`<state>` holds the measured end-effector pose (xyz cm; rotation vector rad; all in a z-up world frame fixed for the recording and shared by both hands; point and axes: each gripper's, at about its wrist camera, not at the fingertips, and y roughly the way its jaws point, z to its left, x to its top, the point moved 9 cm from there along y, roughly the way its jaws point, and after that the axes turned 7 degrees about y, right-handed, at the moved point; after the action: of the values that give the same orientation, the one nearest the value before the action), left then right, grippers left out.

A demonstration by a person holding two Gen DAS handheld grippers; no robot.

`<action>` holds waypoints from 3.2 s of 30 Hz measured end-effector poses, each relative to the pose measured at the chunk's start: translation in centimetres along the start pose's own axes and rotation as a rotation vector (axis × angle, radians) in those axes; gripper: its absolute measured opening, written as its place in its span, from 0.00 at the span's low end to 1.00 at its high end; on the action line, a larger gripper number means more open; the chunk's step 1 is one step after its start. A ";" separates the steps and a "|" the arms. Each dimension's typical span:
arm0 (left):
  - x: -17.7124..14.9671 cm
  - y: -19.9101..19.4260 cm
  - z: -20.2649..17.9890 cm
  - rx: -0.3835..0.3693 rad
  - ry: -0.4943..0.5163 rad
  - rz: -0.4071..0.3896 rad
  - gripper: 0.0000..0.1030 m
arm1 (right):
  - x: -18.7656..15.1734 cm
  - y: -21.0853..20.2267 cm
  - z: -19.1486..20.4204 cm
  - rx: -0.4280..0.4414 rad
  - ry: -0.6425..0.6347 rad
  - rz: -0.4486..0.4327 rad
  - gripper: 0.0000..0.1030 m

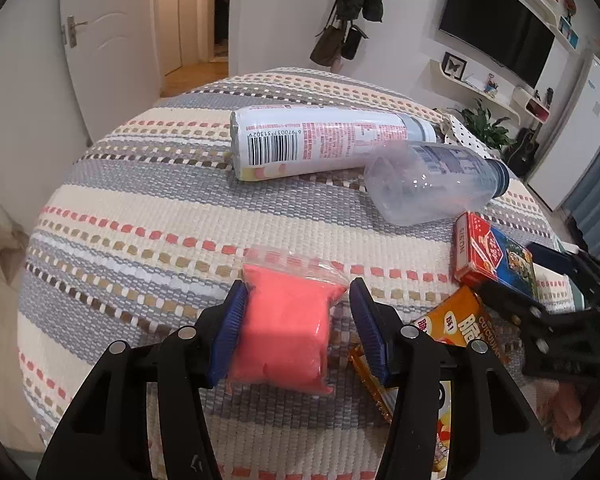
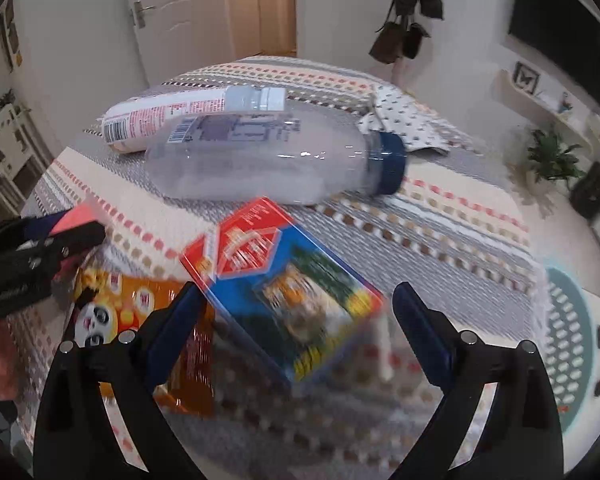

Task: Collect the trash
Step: 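Grasp the pink plastic bag with the left tool while the right tool grasps the tiger card box, then carry the pink bag and card box over the basket while both tools open to drop them, then move both open tools back over the table toward the bottles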

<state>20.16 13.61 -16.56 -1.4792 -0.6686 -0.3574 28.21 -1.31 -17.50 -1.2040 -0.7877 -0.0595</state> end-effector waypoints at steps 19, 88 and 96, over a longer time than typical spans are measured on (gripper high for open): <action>0.2 -2.7 -0.9 -0.008 0.002 -0.078 0.38 | -0.5 -3.6 0.2 -0.003 0.020 -0.122 0.57; 4.9 1.8 -34.8 -0.384 0.478 -0.084 0.65 | -8.9 -9.8 -30.0 -0.325 0.624 -0.239 0.64; 5.1 -1.4 -32.2 -0.396 0.427 -0.136 0.65 | -7.2 -12.7 -27.1 -0.350 0.557 -0.287 0.64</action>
<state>29.48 -17.14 -11.03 -1.6593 -0.3642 -0.9234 31.23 -31.82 -14.88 -1.3050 -0.4577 -0.7632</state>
